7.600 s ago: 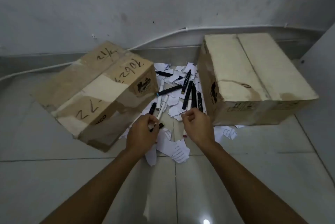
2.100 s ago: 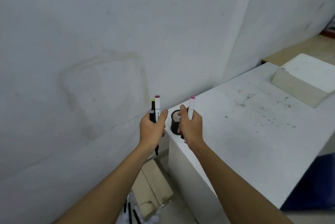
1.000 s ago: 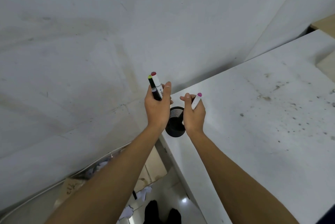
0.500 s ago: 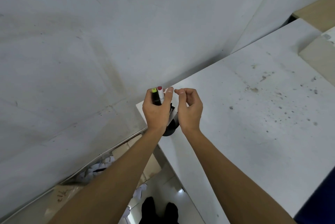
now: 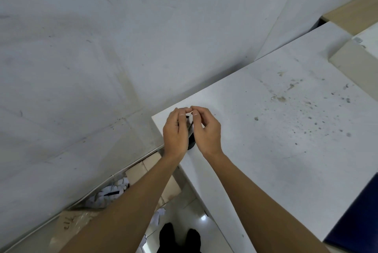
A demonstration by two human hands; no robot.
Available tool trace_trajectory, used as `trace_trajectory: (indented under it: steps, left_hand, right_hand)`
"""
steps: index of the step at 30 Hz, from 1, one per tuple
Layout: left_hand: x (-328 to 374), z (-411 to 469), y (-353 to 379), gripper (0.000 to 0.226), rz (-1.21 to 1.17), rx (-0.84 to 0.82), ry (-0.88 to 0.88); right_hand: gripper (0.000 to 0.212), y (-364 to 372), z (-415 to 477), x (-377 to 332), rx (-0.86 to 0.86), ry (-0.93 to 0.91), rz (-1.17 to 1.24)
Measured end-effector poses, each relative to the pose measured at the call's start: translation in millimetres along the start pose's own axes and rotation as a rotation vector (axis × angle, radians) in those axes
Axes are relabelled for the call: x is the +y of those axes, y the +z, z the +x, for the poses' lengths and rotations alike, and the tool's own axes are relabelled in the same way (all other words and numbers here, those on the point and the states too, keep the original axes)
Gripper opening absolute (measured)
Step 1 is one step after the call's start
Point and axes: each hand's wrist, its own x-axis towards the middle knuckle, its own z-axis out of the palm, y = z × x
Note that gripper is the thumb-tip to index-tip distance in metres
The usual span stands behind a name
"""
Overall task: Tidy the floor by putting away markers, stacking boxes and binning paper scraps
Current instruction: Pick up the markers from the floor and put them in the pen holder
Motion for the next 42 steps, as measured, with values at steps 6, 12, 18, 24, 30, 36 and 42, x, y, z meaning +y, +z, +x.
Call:
trace_trajectory:
  steps: [6, 12, 18, 24, 30, 36, 42]
  left_hand:
    - [-3.6, 3.8, -2.6, 0.034, 0.085, -0.128, -0.038]
    - [2.0, 10.0, -11.2, 0.041, 0.067, -0.277, -0.124]
    - [2.9, 2.4, -19.4, 0.034, -0.096, -0.089, -0.182]
    - [10.4, -5.6, -21.3, 0.027, -0.127, -0.026, -0.158]
    - [24.4, -18.1, -20.3, 0.019, -0.080, 0.140, -0.121]
    - [34.9, -56.7, -38.3, 0.017, -0.128, 0.220, -0.107]
    - [30.6, -103.1, -78.7, 0.017, -0.121, 0.204, -0.096]
  right_hand:
    - [0.020, 0.2, -19.6, 7.5, -0.086, -0.173, -0.123]
    - [0.020, -10.3, -10.8, 5.9, -0.194, -0.147, -0.202]
    - [0.031, -9.5, -29.8, 2.5, -0.176, -0.165, -0.129]
    - [0.044, -10.1, -24.3, 3.2, -0.129, -0.034, -0.289]
    - [0.033, -23.8, -25.5, -11.1, -0.043, -0.130, -0.295]
    - [0.009, -29.6, -55.2, -35.2, -0.006, -0.308, -0.251]
    - [0.007, -13.6, -92.5, -53.4, -0.218, -0.298, -0.104]
